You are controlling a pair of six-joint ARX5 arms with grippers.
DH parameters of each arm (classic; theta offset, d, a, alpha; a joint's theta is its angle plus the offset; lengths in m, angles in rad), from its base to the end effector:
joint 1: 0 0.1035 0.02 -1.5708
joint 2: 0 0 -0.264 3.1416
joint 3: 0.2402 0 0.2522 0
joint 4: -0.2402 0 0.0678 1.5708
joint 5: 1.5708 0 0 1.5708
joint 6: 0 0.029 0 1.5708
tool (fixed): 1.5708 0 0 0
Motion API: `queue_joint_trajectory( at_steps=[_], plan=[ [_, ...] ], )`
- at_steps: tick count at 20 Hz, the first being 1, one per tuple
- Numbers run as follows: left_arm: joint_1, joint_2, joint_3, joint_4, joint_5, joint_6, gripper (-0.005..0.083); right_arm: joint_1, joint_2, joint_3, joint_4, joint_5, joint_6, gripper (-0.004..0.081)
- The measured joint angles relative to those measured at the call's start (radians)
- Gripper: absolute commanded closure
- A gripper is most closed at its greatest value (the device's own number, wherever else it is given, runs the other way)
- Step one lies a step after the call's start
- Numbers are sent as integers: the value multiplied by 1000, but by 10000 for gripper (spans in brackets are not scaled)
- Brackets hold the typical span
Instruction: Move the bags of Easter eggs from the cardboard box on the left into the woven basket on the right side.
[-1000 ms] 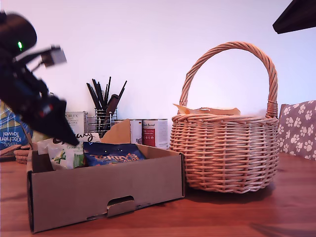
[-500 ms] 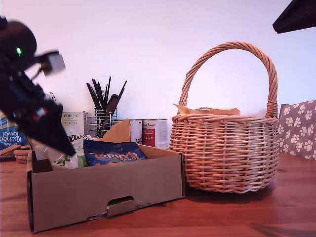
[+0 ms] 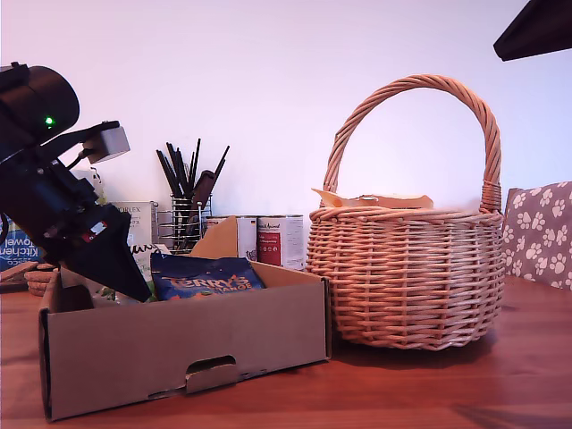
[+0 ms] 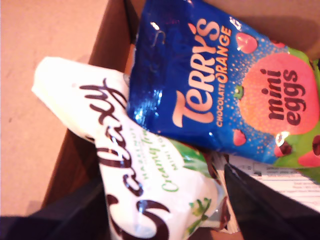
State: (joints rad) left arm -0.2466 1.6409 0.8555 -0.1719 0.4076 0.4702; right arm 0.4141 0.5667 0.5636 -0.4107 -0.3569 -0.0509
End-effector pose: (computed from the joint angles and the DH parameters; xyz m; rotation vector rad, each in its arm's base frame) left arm 0.2964 -0.0865 0.1589 0.3395 0.8074 -0.8165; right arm 0.1144 0.0613 0.2663 -0.0598 0.4045 0.7704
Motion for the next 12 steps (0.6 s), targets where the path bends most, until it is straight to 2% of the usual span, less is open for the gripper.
queue_joint_trajectory(
  at_steps=[4,5,12],
  plan=[
    [0,31,0,37,-9,-50,682,0,0,0,0,0,0,783],
    [0,32,0,42,-11,-50,722,0,0,0,0,0,0,783],
    [0,35,6,42,-24,-53,736,0,0,0,-1,0,0,783]
  ],
)
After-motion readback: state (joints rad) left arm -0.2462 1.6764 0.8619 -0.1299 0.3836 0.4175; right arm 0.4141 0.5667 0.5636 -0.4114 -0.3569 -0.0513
